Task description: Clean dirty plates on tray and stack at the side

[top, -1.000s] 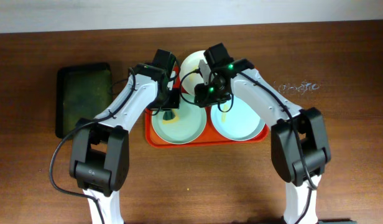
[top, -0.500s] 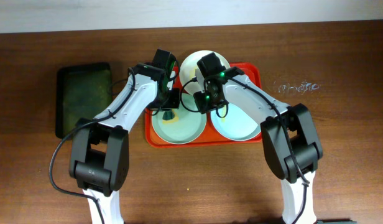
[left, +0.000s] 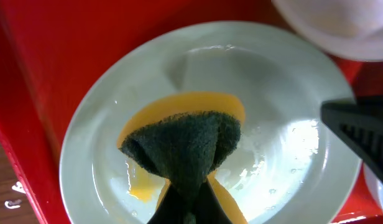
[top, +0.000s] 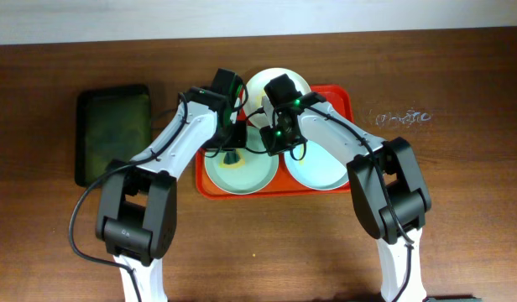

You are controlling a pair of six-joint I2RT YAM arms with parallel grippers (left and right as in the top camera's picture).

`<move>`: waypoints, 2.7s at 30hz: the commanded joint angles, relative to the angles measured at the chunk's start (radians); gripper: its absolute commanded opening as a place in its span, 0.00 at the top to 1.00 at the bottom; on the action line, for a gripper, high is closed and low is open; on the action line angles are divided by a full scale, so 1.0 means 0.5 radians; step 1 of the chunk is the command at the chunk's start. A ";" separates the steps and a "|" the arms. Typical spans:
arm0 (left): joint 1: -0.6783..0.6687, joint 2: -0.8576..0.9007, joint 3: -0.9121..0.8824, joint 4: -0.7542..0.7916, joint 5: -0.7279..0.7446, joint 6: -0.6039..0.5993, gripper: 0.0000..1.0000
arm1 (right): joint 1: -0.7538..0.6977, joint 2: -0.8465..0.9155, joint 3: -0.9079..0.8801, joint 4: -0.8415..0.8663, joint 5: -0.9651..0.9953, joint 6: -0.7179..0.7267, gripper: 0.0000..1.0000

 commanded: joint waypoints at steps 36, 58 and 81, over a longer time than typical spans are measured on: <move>0.002 -0.095 -0.336 0.227 -1.183 -0.109 1.00 | 0.016 0.052 -0.021 -0.024 0.042 -0.008 0.96; 0.002 0.061 -0.249 0.172 -1.125 -0.114 1.00 | 0.016 0.052 -0.021 -0.023 0.043 -0.008 0.96; 1.055 -0.834 -0.229 -0.011 -0.240 -0.220 1.00 | 0.825 -0.104 1.215 -0.819 3.156 -0.010 0.96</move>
